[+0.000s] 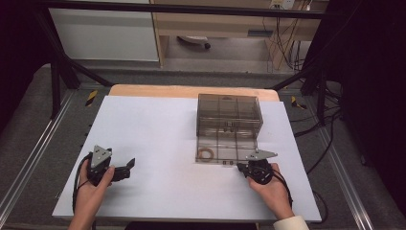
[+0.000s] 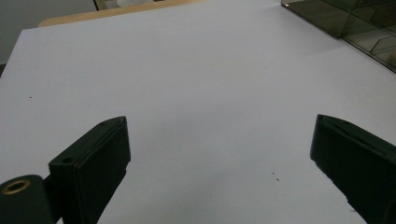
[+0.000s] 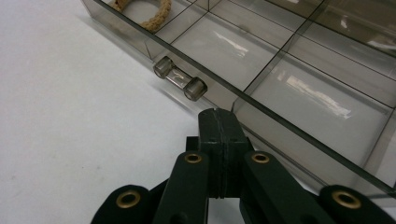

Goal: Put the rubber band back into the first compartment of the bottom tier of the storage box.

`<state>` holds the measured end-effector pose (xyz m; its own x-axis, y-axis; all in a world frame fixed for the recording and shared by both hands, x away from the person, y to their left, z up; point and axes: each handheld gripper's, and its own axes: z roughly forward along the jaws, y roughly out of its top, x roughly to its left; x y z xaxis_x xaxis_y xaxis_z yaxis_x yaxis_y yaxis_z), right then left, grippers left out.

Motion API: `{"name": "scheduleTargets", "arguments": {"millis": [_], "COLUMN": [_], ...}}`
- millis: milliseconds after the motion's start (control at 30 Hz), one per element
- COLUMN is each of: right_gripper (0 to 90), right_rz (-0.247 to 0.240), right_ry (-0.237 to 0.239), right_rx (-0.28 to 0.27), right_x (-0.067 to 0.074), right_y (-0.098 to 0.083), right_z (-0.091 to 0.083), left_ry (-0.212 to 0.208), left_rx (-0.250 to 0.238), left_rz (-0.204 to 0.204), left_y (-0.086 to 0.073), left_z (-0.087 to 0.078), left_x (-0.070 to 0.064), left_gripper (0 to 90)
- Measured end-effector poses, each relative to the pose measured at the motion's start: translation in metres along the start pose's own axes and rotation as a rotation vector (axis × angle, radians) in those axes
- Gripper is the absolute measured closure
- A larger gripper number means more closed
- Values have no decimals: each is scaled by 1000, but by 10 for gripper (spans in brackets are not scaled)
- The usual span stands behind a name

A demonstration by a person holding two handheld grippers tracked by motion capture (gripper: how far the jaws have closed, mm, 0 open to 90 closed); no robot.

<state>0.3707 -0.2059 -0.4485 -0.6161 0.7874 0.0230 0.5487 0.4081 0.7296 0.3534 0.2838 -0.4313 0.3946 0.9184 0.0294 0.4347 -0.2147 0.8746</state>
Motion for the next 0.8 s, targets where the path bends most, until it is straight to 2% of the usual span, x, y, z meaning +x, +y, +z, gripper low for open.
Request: {"name": "scheduleTargets", "arguments": {"millis": [800], "right_gripper": [900], "right_rz": [-2], "right_ry": [-1], "right_rx": [14], "right_x": [1], "right_y": [0], "right_z": [1], "left_ry": [0], "left_rx": [4], "left_rz": [4], "left_y": [0], "left_z": [1], "left_x": [0], "left_gripper": [47]}}
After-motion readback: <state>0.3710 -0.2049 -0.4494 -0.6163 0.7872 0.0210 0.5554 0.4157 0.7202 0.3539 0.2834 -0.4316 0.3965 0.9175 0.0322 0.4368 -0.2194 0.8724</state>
